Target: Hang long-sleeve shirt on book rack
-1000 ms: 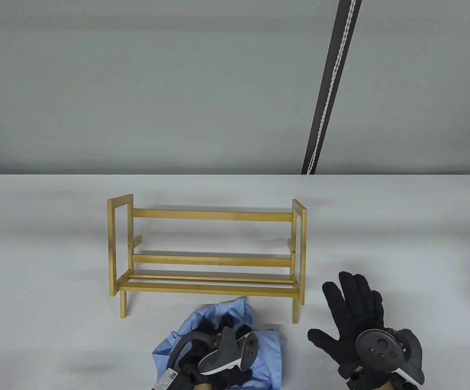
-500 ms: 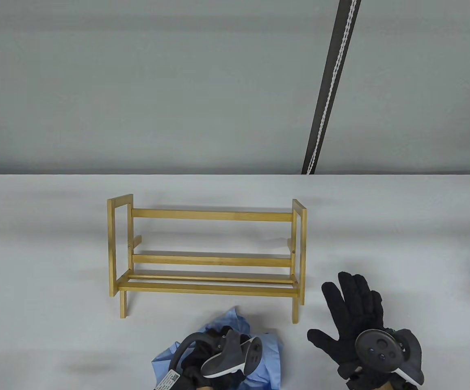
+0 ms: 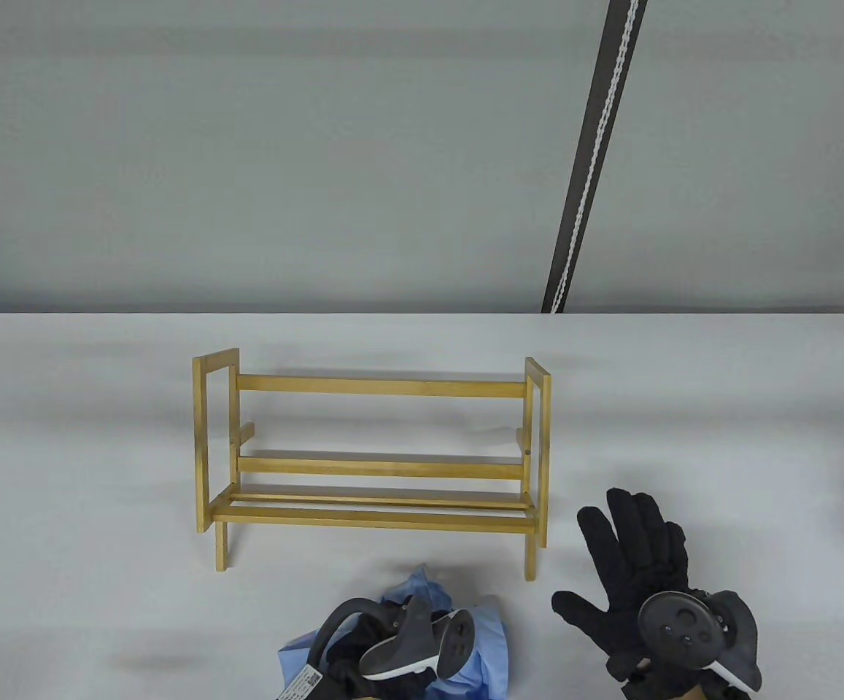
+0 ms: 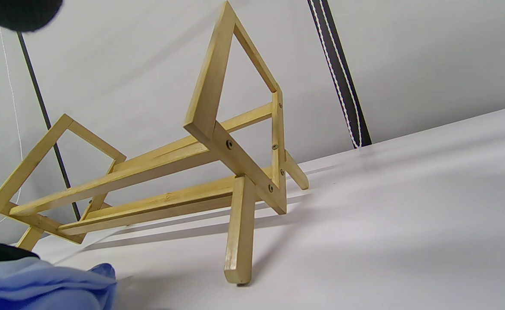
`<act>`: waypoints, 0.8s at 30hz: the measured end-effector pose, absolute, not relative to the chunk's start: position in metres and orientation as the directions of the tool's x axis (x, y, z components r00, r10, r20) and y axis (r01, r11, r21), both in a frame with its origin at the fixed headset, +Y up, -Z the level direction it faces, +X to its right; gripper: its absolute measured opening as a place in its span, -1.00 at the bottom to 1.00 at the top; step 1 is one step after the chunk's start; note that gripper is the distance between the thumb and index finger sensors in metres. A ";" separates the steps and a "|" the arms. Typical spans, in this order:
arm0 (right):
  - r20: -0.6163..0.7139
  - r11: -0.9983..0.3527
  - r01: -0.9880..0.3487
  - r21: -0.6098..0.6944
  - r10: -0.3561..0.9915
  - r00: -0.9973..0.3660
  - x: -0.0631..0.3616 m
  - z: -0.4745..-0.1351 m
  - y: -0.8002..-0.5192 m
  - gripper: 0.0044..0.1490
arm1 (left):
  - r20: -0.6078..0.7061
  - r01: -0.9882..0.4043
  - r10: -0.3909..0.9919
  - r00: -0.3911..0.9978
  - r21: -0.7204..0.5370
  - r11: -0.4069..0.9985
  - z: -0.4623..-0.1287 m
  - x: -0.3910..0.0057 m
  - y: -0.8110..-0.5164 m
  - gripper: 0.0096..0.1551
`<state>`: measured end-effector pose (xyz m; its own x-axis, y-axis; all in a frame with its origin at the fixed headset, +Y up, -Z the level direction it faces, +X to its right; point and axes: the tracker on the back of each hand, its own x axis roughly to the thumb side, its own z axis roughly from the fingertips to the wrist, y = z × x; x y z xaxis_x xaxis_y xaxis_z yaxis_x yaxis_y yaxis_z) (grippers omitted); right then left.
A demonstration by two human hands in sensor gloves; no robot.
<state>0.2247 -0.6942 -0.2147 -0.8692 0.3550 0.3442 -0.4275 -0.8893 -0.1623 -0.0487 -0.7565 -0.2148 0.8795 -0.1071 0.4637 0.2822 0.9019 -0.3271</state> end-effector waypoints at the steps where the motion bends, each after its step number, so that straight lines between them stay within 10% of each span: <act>1: 0.344 -0.889 -0.429 -0.162 0.356 -0.869 0.225 -0.215 -0.694 0.23 | 0.462 0.275 -0.099 0.881 -0.329 0.903 -0.215 -0.050 -0.756 -0.27; 24: 0.348 -0.884 -0.440 -0.159 0.367 -0.863 0.227 -0.215 -0.693 0.23 | 0.433 0.129 -0.017 0.901 -0.231 0.964 -0.205 -0.069 -0.719 -0.28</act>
